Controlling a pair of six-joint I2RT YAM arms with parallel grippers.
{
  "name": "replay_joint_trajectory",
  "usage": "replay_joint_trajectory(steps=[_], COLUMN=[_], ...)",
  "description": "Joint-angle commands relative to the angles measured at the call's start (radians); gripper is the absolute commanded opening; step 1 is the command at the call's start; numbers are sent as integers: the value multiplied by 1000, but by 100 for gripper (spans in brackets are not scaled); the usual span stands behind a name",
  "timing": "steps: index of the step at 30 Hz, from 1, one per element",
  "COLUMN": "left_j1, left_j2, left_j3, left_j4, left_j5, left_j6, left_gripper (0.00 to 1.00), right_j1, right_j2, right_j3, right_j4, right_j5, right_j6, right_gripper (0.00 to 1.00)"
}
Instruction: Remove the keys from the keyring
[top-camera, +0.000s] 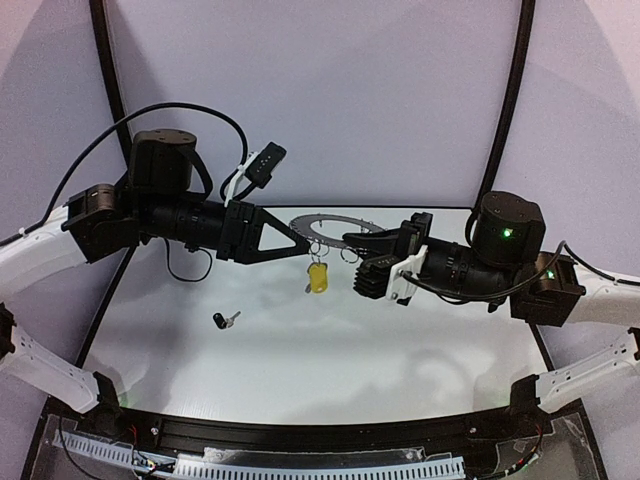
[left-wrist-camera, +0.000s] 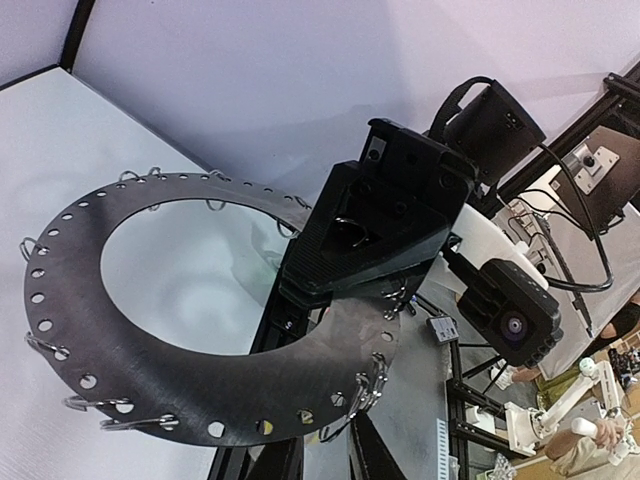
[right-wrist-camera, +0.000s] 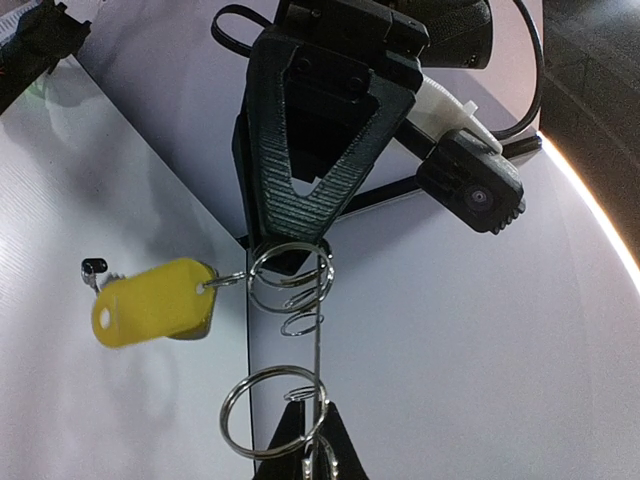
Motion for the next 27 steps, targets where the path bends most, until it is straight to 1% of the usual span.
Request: replay_joint_trajectory(steps=[1, 5, 14, 18, 20, 23, 24, 27], left_j1=[-2, -3, -3, -3, -2, -3, -3, -3], left_j2=[-1, 11, 22, 7, -9, -32, -41, -41], left_j3=[2, 9, 18, 9, 7, 11, 18, 68], left_j4=[29, 35, 54, 54, 44, -10, -50, -155], left_j5=[22, 27, 50, 37, 15, -74, -85, -121], left_j6=[-11, -19, -26, -36, -53, -89, -110, -163], left_gripper=[14, 10, 9, 1, 1, 1, 1, 1], right_j1=[-6, -5, -5, -5, -5, -5, -5, -8], right_j2=[5, 7, 28, 40, 40, 41, 43, 62], right_j3=[-5, -1, -12, -19, -29, -47, -57, -70], right_j4=[58, 57, 89, 102, 103, 105, 106, 103], right_j5=[-15, -34, -23, -2, 1, 28, 48, 66], right_j6=[18, 22, 33, 37, 43, 57, 64, 103], right_gripper=[0, 0, 0, 0, 0, 0, 2, 5])
